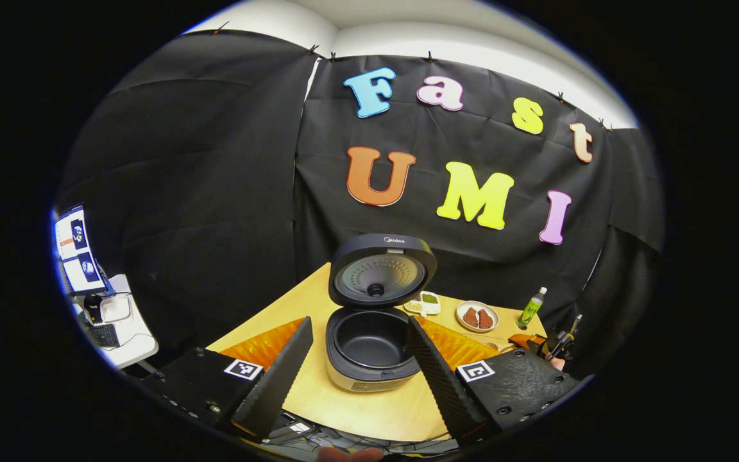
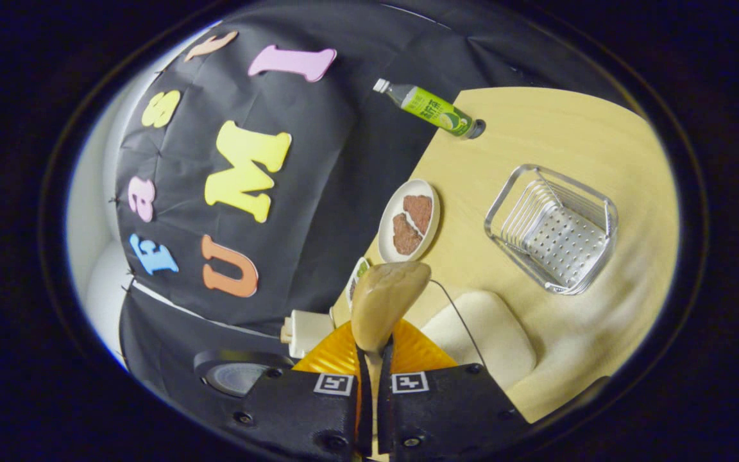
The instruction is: Close the left gripper, press the button to open the rice cooker; take a wooden spoon from the chopstick holder with the right hand, scoop a spoonful of rice and pour it into the rice cooker, then put the wooden spoon back into the chopstick holder.
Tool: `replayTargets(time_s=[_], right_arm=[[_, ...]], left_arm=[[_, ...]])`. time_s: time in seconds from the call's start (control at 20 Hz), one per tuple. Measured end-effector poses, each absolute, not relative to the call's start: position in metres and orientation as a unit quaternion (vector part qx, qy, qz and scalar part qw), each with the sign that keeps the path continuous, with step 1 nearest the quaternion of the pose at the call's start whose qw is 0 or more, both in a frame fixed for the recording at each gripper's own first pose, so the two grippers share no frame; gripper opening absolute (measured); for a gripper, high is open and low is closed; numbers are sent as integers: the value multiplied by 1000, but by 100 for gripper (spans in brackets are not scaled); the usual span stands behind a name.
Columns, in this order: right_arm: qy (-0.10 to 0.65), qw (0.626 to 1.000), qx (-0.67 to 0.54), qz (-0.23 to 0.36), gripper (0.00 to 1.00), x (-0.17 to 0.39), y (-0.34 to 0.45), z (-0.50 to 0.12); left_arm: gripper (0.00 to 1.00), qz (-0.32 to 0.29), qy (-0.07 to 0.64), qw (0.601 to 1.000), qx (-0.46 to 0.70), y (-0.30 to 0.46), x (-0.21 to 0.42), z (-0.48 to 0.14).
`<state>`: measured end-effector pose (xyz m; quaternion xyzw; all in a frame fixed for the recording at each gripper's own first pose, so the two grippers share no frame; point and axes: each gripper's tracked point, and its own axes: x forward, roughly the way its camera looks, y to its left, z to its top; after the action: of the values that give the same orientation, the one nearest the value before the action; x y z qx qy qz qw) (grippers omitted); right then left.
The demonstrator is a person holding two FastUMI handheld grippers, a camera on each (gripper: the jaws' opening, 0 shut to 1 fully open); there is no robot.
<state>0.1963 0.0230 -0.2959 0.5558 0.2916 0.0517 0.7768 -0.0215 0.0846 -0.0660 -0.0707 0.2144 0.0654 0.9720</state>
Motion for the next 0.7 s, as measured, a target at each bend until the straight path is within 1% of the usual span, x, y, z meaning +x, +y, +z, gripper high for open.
replayTargets(time_s=[0.1, 0.3, 0.55, 0.7], right_arm=[[286, 775, 561, 59, 8, 197, 23, -278], [282, 780, 549, 101, 8, 202, 52, -228], [284, 783, 528, 169, 8, 205, 126, -164], [295, 792, 493, 209, 8, 203, 185, -147]], left_arm=[[95, 68, 210, 973, -71, 86, -23, -65], [95, 81, 202, 974, -67, 90, -29, -64], [95, 101, 191, 974, -62, 110, -45, -61], [95, 116, 188, 973, -63, 122, -55, -59]])
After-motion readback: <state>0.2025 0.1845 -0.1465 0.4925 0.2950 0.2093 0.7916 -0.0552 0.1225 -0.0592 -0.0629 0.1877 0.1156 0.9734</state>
